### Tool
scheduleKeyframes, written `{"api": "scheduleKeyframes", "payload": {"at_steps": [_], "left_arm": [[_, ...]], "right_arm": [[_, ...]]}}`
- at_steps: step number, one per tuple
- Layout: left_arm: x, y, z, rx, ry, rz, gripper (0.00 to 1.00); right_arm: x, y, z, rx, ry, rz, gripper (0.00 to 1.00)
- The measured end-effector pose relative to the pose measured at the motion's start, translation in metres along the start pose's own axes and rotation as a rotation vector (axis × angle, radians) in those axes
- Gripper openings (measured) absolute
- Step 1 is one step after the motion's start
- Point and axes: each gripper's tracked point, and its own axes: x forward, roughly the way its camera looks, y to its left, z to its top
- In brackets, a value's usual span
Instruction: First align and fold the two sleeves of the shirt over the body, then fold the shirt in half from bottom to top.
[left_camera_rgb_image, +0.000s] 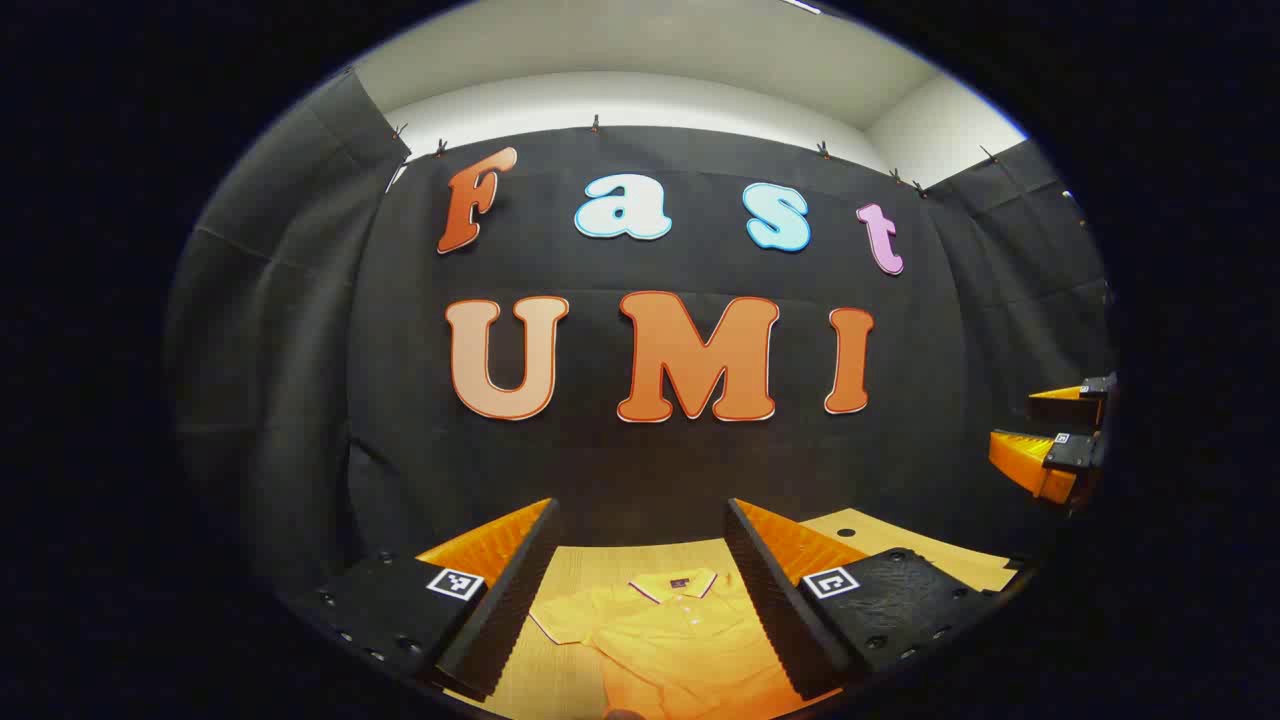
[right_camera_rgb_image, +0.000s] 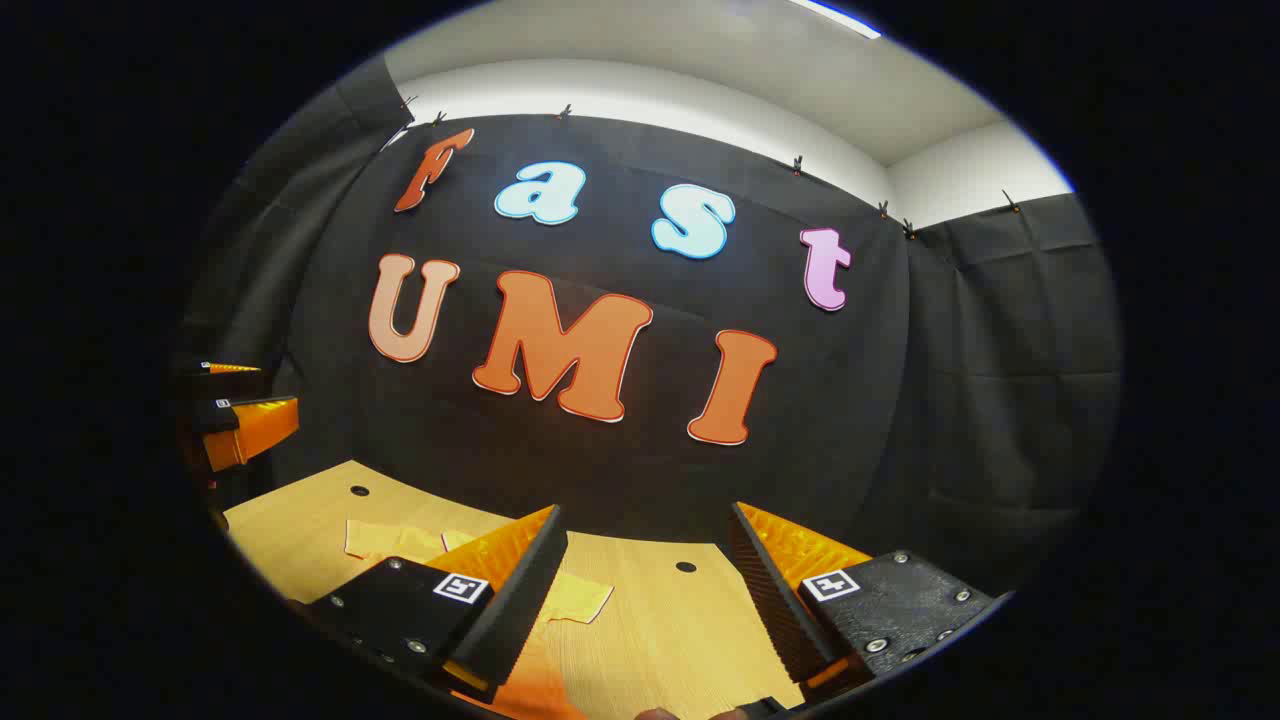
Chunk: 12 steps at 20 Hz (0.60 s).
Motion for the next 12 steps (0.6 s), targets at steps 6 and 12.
{"api": "scheduleKeyframes", "payload": {"at_steps": [6,12], "left_arm": [[-0.001,-0.012,0.002,0.039,-0.016,0.046,0.99],[0.009,-0.021,-0.005,0.059,-0.013,0.101,1.00]], "right_arm": [[0.013,0.016,-0.013,0.048,0.007,0.105,0.98],[0.018,0.027,-0.032,0.078,0.018,0.193,0.99]]}}
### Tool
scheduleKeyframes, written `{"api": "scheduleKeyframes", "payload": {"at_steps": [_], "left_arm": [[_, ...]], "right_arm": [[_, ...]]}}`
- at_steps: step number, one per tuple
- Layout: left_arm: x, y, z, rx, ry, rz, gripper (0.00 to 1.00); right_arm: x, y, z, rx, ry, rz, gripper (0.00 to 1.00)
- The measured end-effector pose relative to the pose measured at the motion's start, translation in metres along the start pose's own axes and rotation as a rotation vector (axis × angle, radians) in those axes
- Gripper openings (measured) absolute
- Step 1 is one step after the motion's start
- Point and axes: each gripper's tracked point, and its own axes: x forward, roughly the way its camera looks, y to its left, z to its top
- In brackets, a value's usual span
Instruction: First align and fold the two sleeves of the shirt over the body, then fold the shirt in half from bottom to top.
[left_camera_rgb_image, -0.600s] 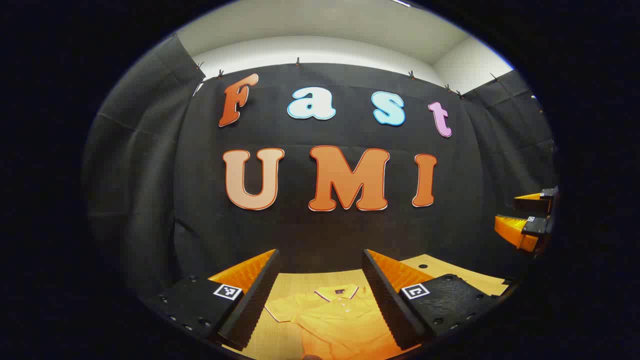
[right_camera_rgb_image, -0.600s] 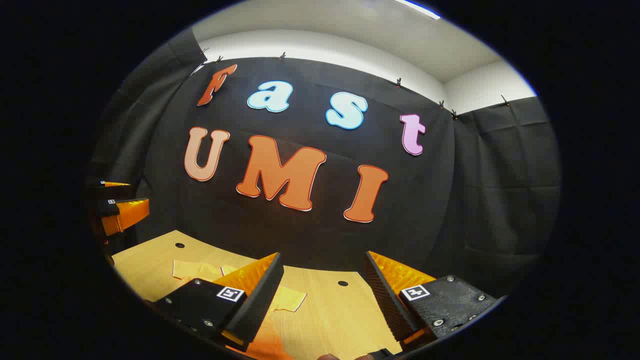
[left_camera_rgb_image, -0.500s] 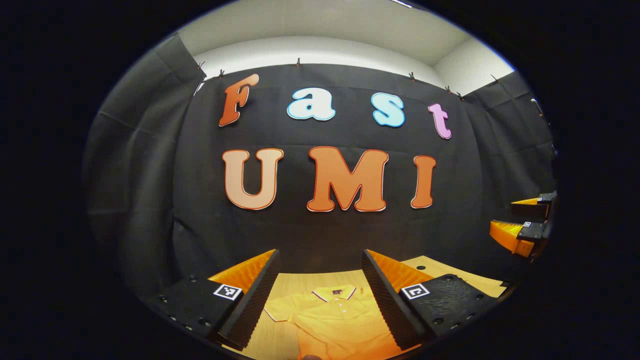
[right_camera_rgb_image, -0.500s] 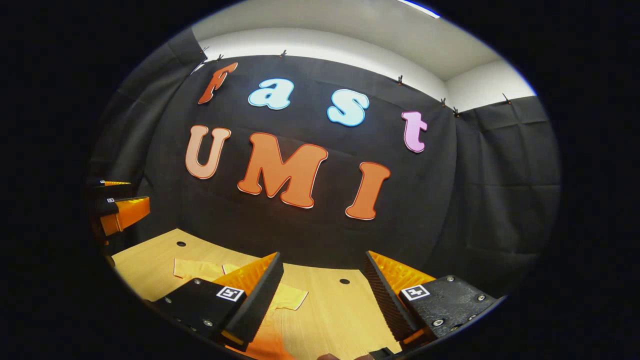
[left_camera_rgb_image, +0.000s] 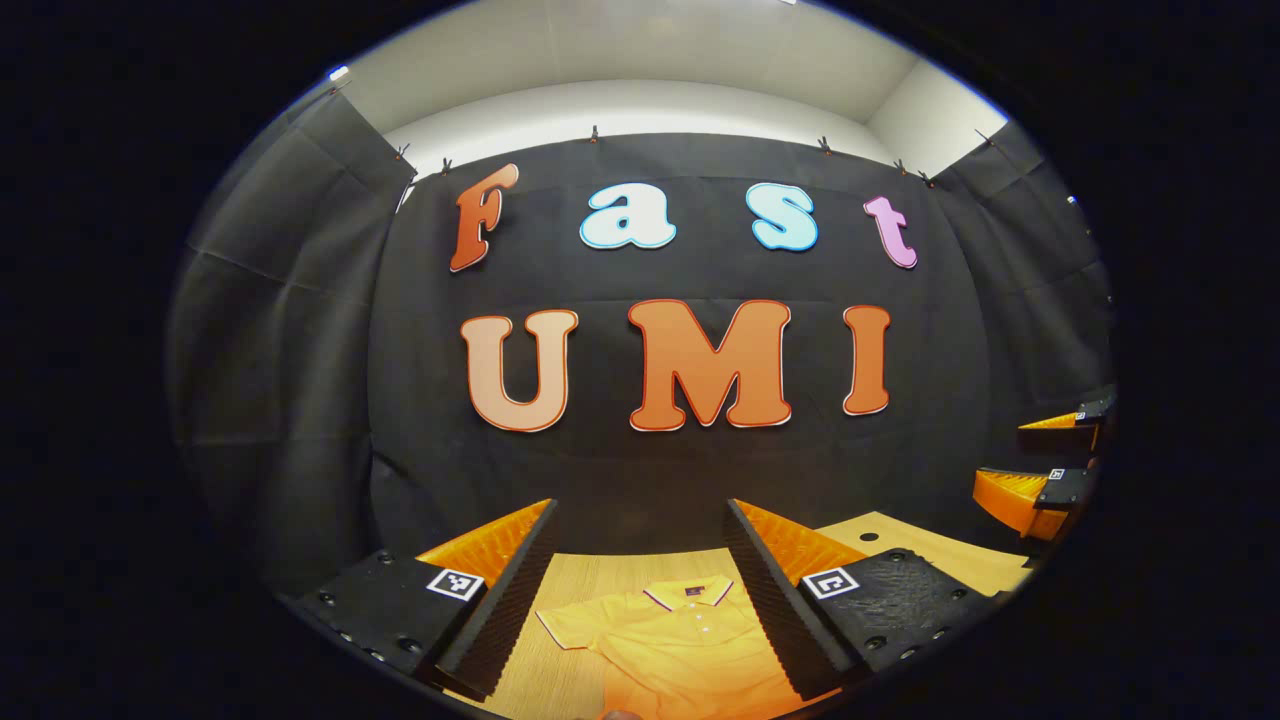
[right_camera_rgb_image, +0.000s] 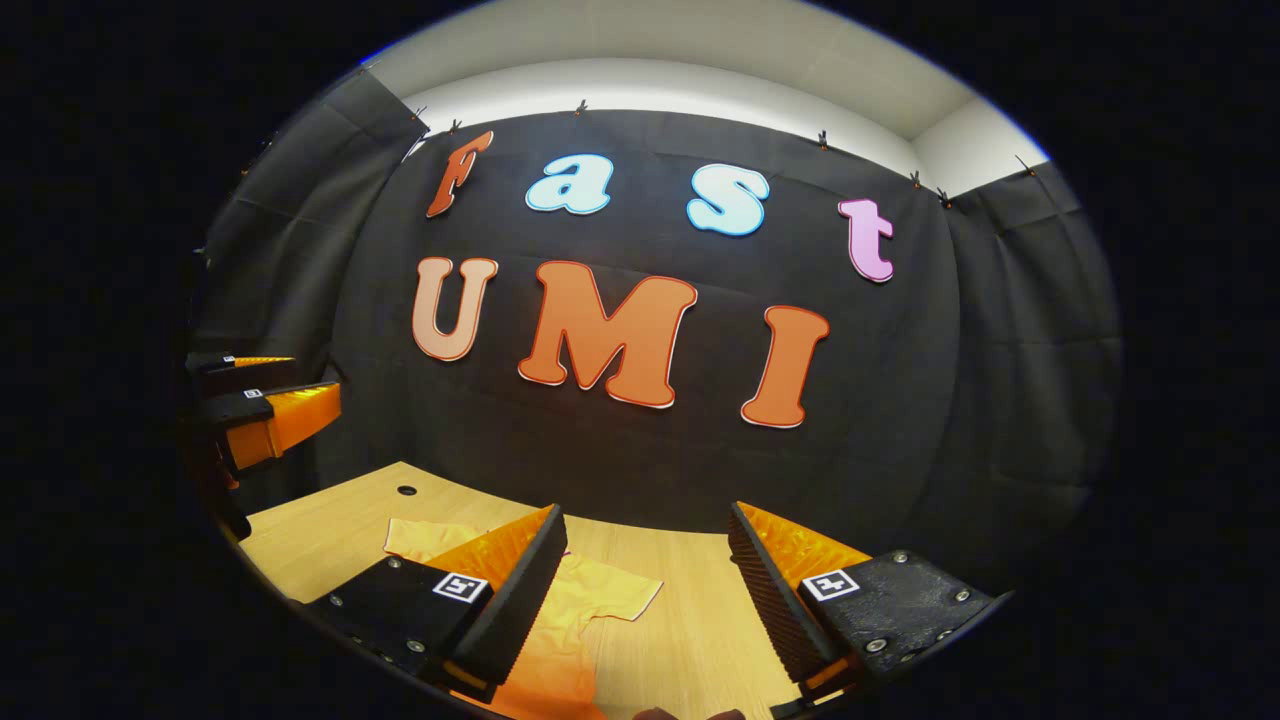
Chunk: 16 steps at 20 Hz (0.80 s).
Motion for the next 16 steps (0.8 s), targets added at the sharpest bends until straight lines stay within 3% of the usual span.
{"api": "scheduleKeyframes", "payload": {"at_steps": [6,10,16], "left_arm": [[-0.005,-0.022,-0.024,-0.045,0.053,0.041,1.00],[0.002,-0.027,-0.023,0.010,0.052,0.058,1.00],[0.009,-0.028,-0.046,0.037,0.108,0.101,1.00]], "right_arm": [[0.011,0.003,-0.023,0.019,0.046,0.064,0.99],[0.018,0.012,-0.030,0.071,0.059,0.156,0.98],[0.037,-0.005,-0.041,0.114,0.089,0.151,0.98]]}}
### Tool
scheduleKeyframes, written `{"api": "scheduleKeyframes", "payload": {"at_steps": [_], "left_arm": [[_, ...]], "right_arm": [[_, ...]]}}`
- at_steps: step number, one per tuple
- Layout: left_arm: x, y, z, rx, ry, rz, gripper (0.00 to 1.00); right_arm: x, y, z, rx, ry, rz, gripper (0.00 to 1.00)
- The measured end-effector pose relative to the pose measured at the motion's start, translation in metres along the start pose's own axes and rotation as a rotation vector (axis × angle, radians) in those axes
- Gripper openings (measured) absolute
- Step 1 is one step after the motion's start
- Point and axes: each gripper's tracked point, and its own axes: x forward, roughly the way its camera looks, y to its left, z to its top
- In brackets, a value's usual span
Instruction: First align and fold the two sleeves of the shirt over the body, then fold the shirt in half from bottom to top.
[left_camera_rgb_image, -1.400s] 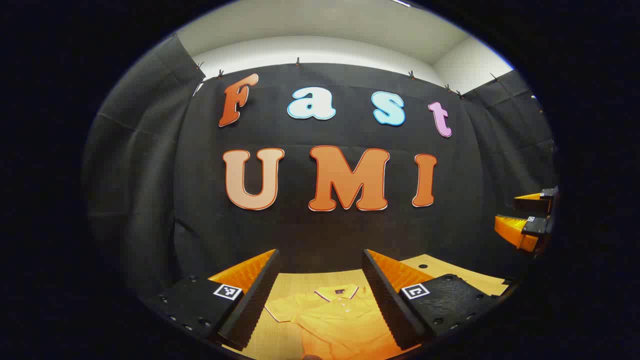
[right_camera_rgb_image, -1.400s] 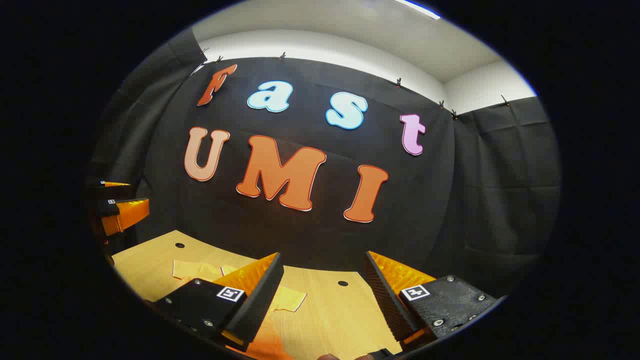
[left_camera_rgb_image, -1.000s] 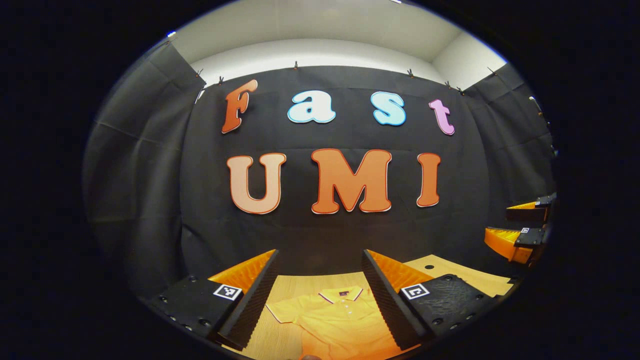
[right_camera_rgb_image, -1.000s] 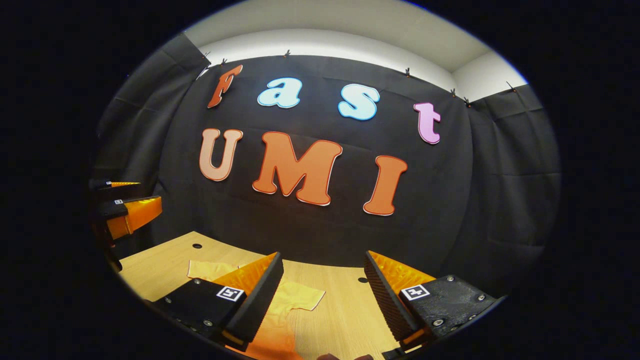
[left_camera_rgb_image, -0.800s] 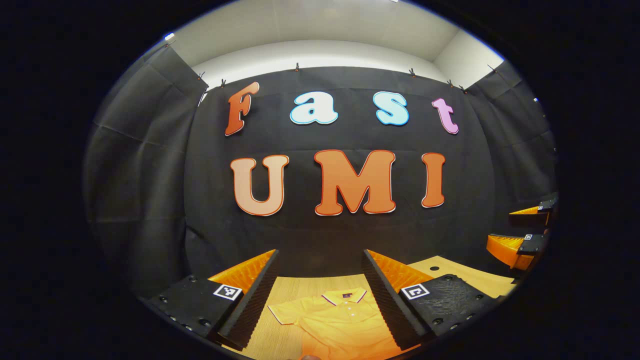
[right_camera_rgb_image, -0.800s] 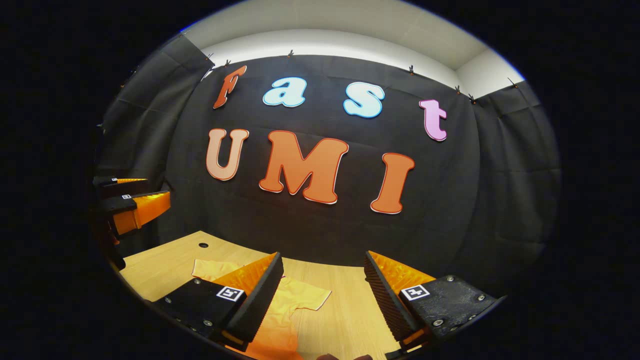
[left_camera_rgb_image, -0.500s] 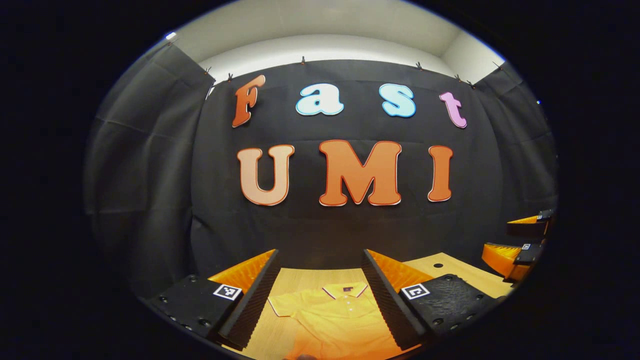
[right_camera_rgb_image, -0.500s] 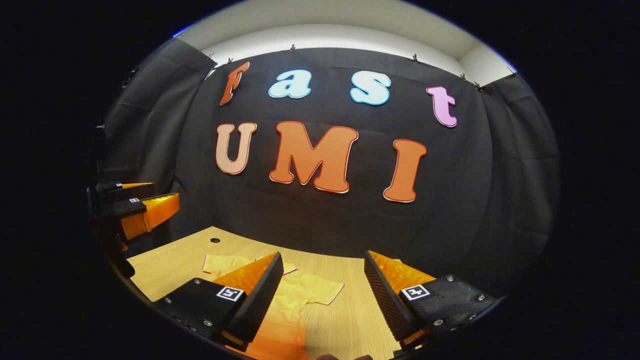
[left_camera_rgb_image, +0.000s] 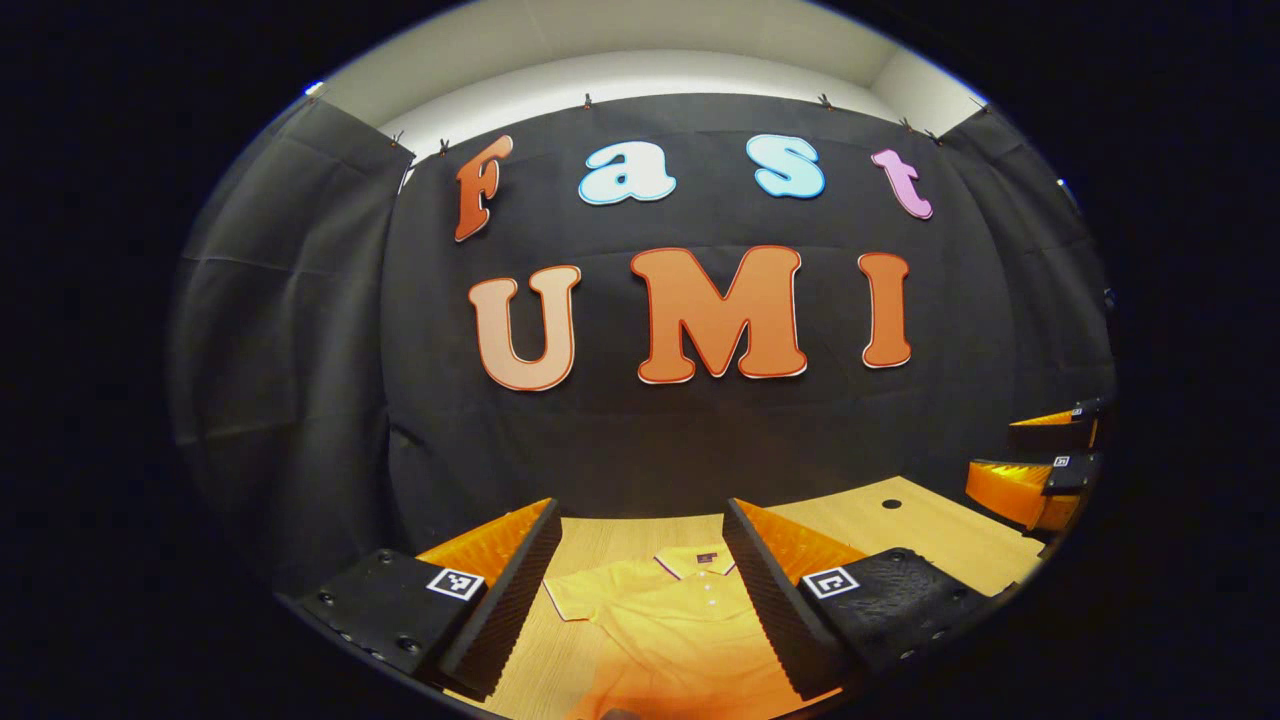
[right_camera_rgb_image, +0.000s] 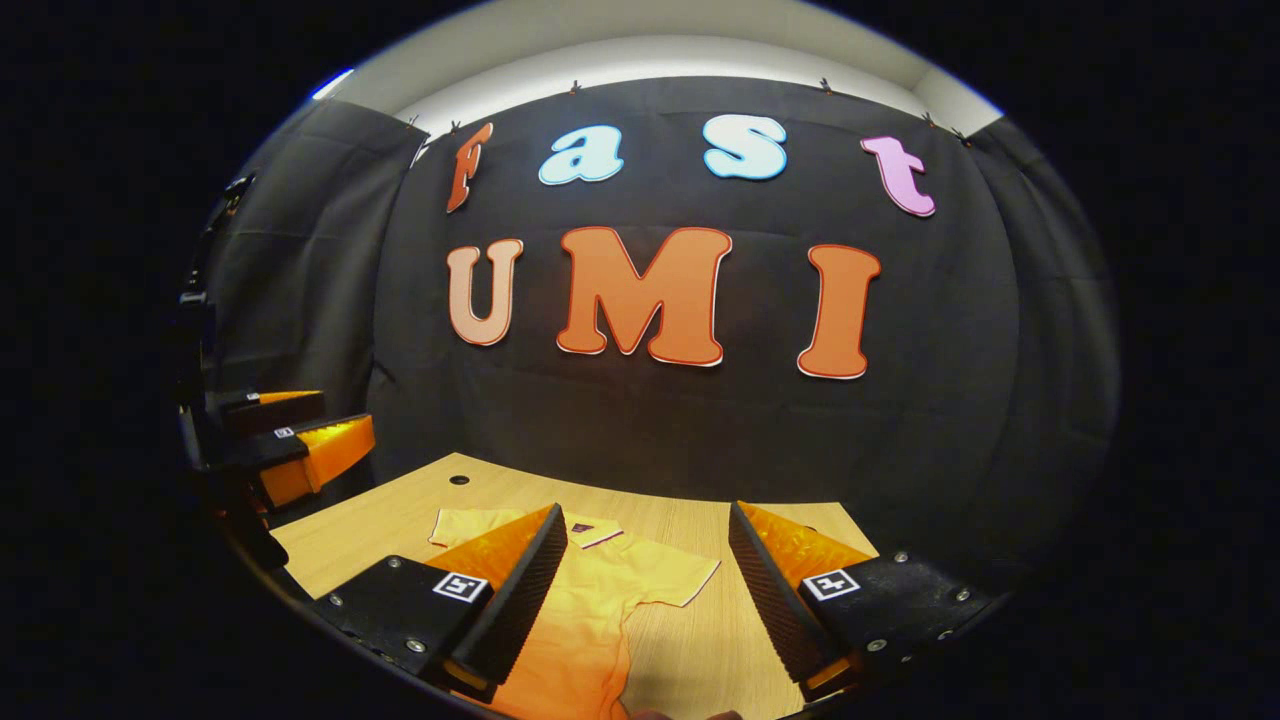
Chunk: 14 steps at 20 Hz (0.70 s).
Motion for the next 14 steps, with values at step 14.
{"api": "scheduleKeyframes", "payload": {"at_steps": [14], "left_arm": [[0.001,0.007,0.041,-0.001,-0.125,0.013,1.00]], "right_arm": [[0.064,0.003,-0.044,0.015,0.168,-0.034,0.98]]}}
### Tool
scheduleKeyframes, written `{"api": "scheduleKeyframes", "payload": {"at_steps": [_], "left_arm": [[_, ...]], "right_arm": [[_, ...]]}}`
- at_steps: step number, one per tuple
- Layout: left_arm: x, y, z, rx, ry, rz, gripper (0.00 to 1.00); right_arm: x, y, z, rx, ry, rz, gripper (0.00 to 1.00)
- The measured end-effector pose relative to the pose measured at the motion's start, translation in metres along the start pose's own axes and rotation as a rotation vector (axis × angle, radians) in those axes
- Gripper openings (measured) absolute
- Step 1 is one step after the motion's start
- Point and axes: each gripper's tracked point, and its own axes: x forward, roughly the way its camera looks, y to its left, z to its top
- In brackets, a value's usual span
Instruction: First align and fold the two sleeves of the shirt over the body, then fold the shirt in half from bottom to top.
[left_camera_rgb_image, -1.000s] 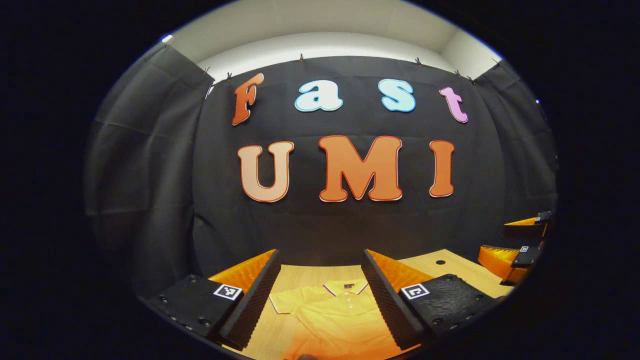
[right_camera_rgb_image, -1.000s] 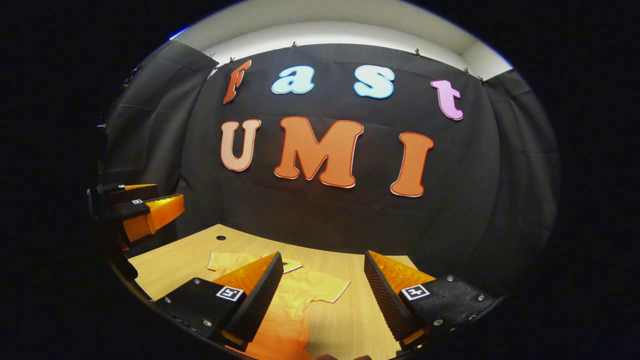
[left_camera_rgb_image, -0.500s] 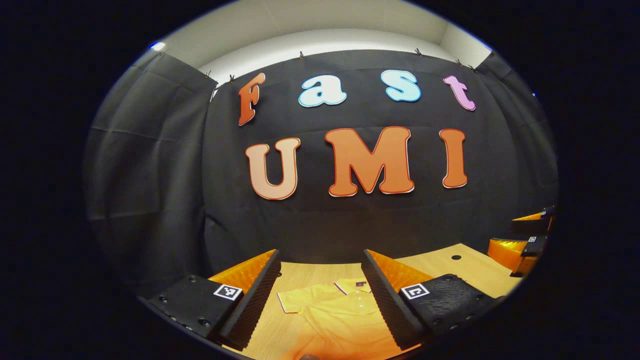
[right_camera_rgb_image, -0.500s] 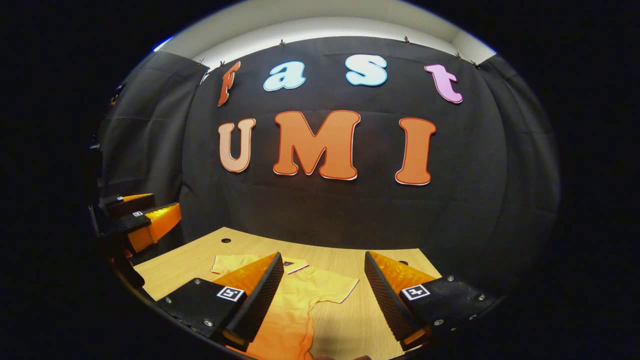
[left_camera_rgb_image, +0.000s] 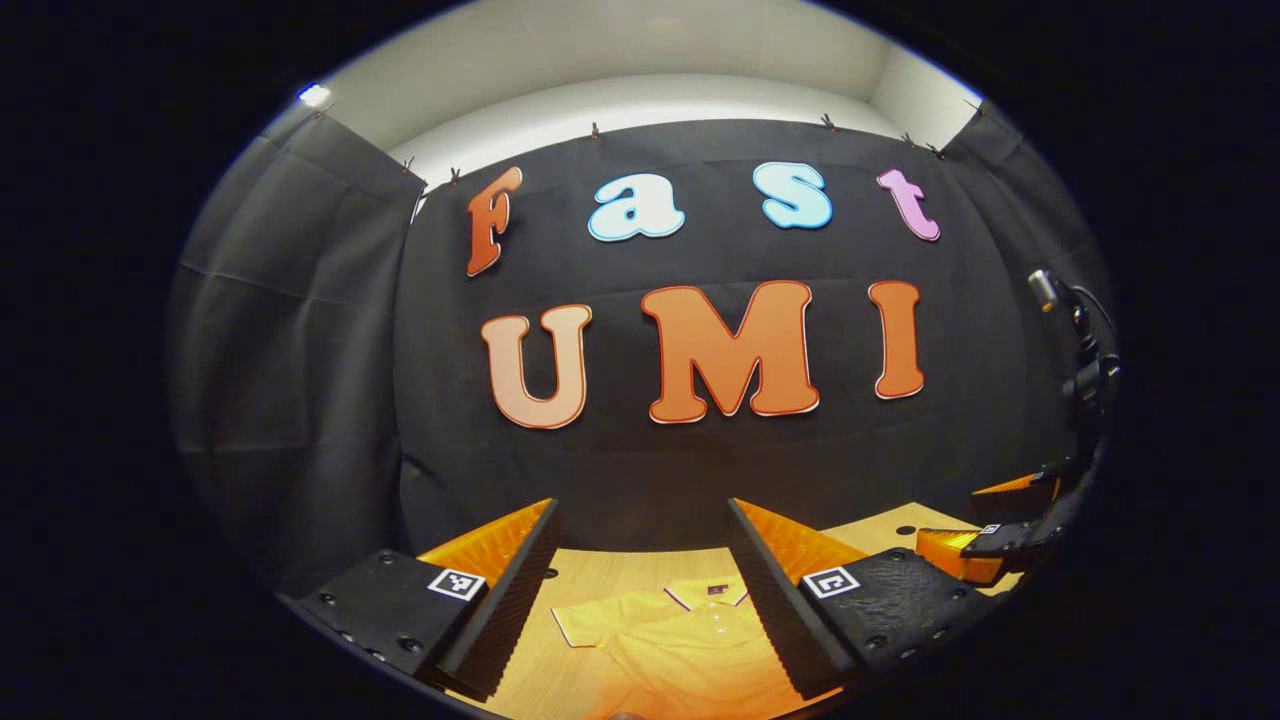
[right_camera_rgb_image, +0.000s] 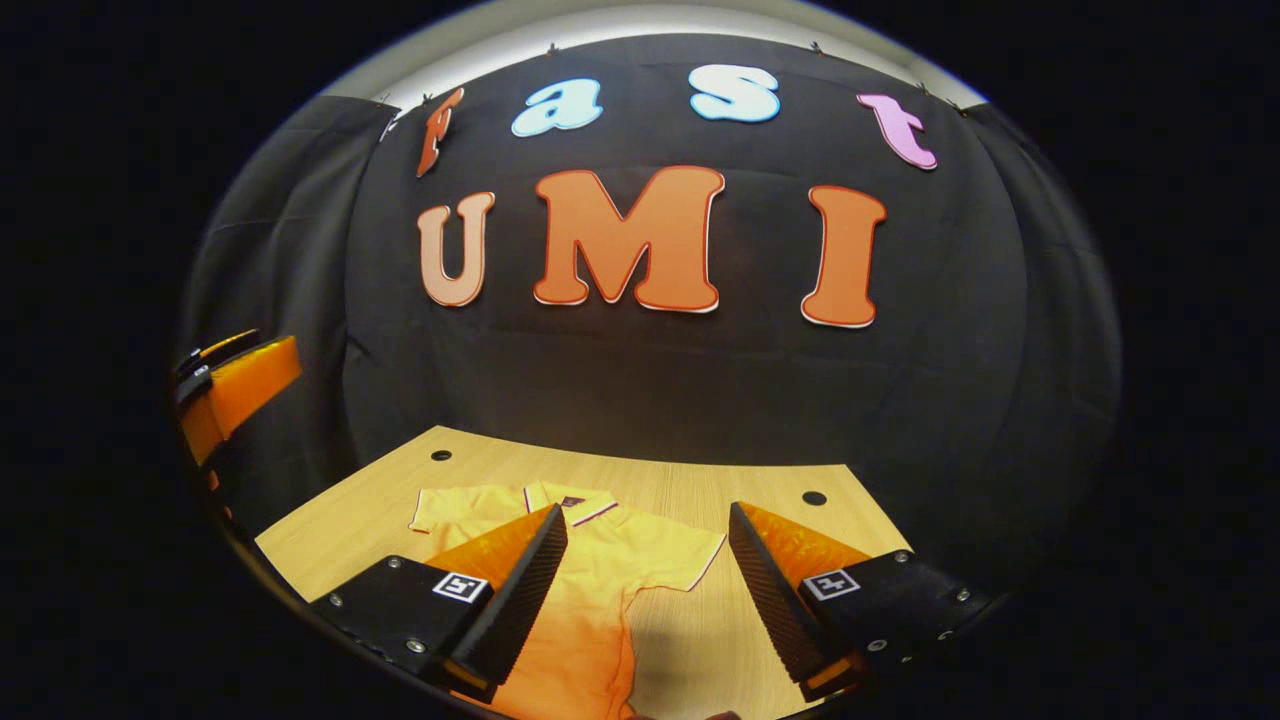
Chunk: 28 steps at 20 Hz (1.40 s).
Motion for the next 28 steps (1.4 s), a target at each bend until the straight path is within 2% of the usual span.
{"api": "scheduleKeyframes", "payload": {"at_steps": [9,19,23,25,28], "left_arm": [[-0.012,0.049,-0.006,0.022,-0.003,0.030,0.99],[-0.007,0.104,-0.027,0.013,0.040,0.134,0.99],[0.001,0.108,-0.032,0.014,0.051,0.149,0.99],[0.005,0.106,-0.033,0.016,0.055,0.148,0.99],[0.009,0.104,-0.037,0.013,0.063,0.150,1.00]], "right_arm": [[0.081,-0.006,-0.053,-0.024,0.246,-0.035,0.98],[0.145,-0.023,-0.122,0.003,0.561,-0.053,0.98],[0.172,-0.040,-0.137,0.034,0.659,-0.066,0.97],[0.184,-0.053,-0.149,0.054,0.721,-0.096,0.97],[0.198,-0.059,-0.164,0.181,0.809,-0.106,0.96]]}}
